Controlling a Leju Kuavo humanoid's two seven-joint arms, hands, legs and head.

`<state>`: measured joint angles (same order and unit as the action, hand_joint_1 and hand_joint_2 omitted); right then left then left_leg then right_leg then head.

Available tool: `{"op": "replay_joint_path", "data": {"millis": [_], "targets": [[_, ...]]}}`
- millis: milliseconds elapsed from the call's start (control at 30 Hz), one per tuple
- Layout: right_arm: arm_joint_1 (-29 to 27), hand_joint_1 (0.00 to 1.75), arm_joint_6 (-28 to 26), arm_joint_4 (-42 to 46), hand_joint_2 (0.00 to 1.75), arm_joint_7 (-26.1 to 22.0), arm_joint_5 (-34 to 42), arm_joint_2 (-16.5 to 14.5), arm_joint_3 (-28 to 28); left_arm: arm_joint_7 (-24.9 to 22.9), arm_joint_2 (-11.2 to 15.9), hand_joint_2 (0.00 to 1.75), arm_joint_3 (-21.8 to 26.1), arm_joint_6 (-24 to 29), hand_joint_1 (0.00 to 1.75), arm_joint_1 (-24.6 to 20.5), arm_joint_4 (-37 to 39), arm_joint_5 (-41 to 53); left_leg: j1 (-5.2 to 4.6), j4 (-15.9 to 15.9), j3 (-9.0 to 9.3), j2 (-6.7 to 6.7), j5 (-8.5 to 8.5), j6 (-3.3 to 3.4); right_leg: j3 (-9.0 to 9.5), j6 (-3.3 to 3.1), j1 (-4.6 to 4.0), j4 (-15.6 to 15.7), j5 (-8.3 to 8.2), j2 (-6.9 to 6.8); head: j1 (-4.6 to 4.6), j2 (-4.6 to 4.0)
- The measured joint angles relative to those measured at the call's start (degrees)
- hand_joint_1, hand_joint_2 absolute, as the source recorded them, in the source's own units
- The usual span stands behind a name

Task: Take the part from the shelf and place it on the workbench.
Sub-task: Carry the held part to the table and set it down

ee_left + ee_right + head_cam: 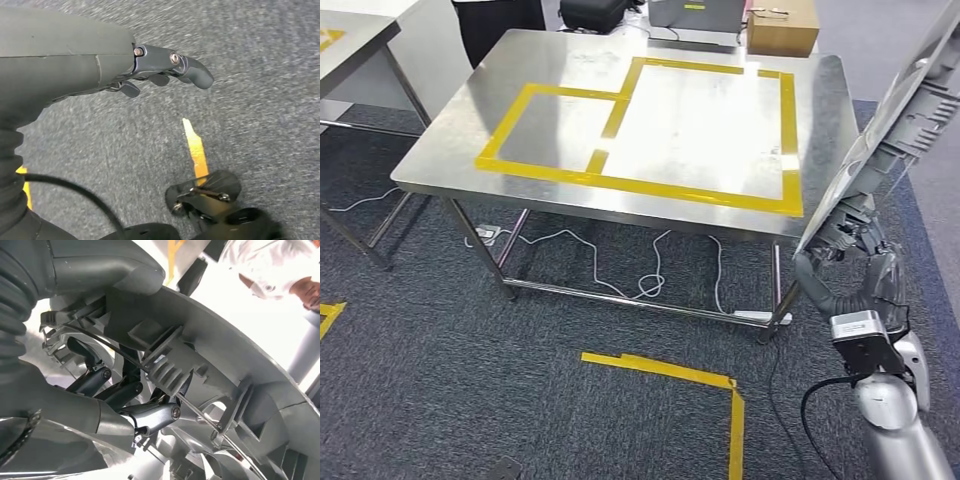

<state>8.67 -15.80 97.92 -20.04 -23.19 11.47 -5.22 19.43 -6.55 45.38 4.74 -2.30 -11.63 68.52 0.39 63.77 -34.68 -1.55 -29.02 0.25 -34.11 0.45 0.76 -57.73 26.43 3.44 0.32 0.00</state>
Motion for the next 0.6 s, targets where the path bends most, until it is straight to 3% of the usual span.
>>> {"op": "replay_joint_path", "data": {"millis": [33, 100, 133, 200, 267, 333, 367, 400, 433, 500, 567, 600], "targets": [[0.1, 1.75, 0.0, 0.0, 1.75, 0.0, 0.0, 0.0, -0.1, 0.0, 0.0, 1.75, 0.0, 0.0, 0.00, 0.0, 0.0, 0.0, 0.08, -2.9, 1.19, -0.87, 0.93, 0.17, -0.24, 0.23, -0.02, -0.2, -0.03, 0.51, 0.01, 0.00], [0.2, 1.75, 0.0, 0.0, 1.75, 0.0, 0.1, 0.0, -0.2, 0.0, 0.1, 1.75, 0.0, 0.0, 0.00, 0.0, 0.0, 0.0, 0.03, -4.6, 1.80, -1.52, 0.93, 0.40, -0.80, 0.95, 0.08, -0.2, -0.28, 1.47, 0.06, 0.00], [0.2, 1.75, 0.0, -0.1, 1.75, 0.0, 0.1, 0.0, -0.2, 0.0, 0.0, 1.75, 0.0, 0.0, 0.00, -0.1, 0.0, 0.0, 0.02, -4.8, 1.82, -1.08, 1.04, 0.63, -0.99, 1.36, 0.19, -0.1, -0.46, 1.92, 0.05, 0.00], [0.1, 1.75, 0.0, -0.1, 1.75, 0.0, 0.1, 0.1, -0.3, 0.0, -0.1, 1.75, 0.0, 0.0, 0.00, -0.2, 0.0, 0.0, 0.15, -5.3, 1.91, -0.11, 1.44, 1.37, -1.67, 2.01, 0.24, -0.7, 0.06, 0.80, 0.23, 0.00], [0.1, 1.75, 0.0, -0.1, 1.75, 0.0, 0.1, 0.3, -0.5, 0.0, -0.2, 1.75, 0.0, 0.0, 0.00, -0.2, 0.0, 0.0, 0.27, -5.7, 1.93, 0.89, 1.73, 1.94, -3.96, 2.37, 0.21, -5.3, 2.80, -1.79, 0.59, 0.00], [0.2, 1.75, 0.0, -0.2, 1.75, 0.0, 0.1, 0.3, -0.6, 0.0, -0.1, 1.75, 0.1, 0.0, 0.00, -0.1, 0.0, 0.0, 0.20, -5.7, 1.85, 1.94, 1.71, 2.07, -7.47, 2.67, 0.28, -13.0, 6.20, -2.94, 0.77, 0.00], [0.2, 1.75, 0.0, -0.2, 1.75, 0.0, 0.1, 0.3, -0.7, 0.0, -0.1, 1.75, 0.1, 0.0, 0.00, 0.0, 0.0, 0.0, 0.17, -5.7, 1.84, 2.51, 1.68, 2.08, -8.61, 2.78, 0.32, -15.6, 6.88, -3.03, 0.76, 0.00], [0.2, 1.75, 0.0, -0.3, 1.75, 0.0, 0.1, 0.3, -0.7, 0.0, -0.2, 1.75, 0.1, 0.0, 0.00, 0.0, 0.0, 0.0, 0.17, -5.7, 1.85, 3.06, 1.63, 2.06, -8.78, 2.85, 0.35, -16.1, 6.51, -3.11, 0.78, 0.00], [0.2, 1.75, 0.0, -0.3, 1.75, 0.0, 0.1, 0.3, -0.7, 0.0, -0.2, 1.75, 0.1, 0.0, 0.00, 0.0, 0.0, 0.0, 0.17, -5.6, 1.89, 3.55, 1.56, 2.01, -7.76, 2.86, 0.35, -14.3, 5.14, -3.35, 0.77, 0.00], [0.2, 1.75, 0.0, -0.3, 1.75, 0.0, 0.2, 0.3, -0.7, 0.0, -0.3, 1.75, 0.1, 0.0, 0.00, -0.1, 0.0, 0.0, 0.05, -5.5, 2.01, 4.44, 1.29, 1.67, -3.61, 2.74, 0.18, -6.6, 1.77, -5.17, 0.79, 0.00], [0.5, 1.75, 0.0, -0.3, 1.75, 0.0, 0.2, 0.3, -0.8, 0.0, -0.3, 1.75, 0.1, 0.0, 0.00, -0.1, 0.0, 0.0, -0.35, -5.2, 2.00, 5.24, 1.00, 1.16, -0.68, 2.21, -0.12, -1.2, 0.46, -6.82, 0.65, 0.00], [0.5, 1.75, 0.0, -0.3, 1.75, 0.0, 0.2, 0.3, -0.8, 0.0, -0.2, 1.75, 0.1, 0.0, 0.00, -0.1, 0.0, 0.0, -0.54, -5.1, 2.00, 5.69, 0.96, 0.92, -0.38, 1.87, -0.32, -0.6, 0.67, -6.96, 0.55, 0.00]]}}
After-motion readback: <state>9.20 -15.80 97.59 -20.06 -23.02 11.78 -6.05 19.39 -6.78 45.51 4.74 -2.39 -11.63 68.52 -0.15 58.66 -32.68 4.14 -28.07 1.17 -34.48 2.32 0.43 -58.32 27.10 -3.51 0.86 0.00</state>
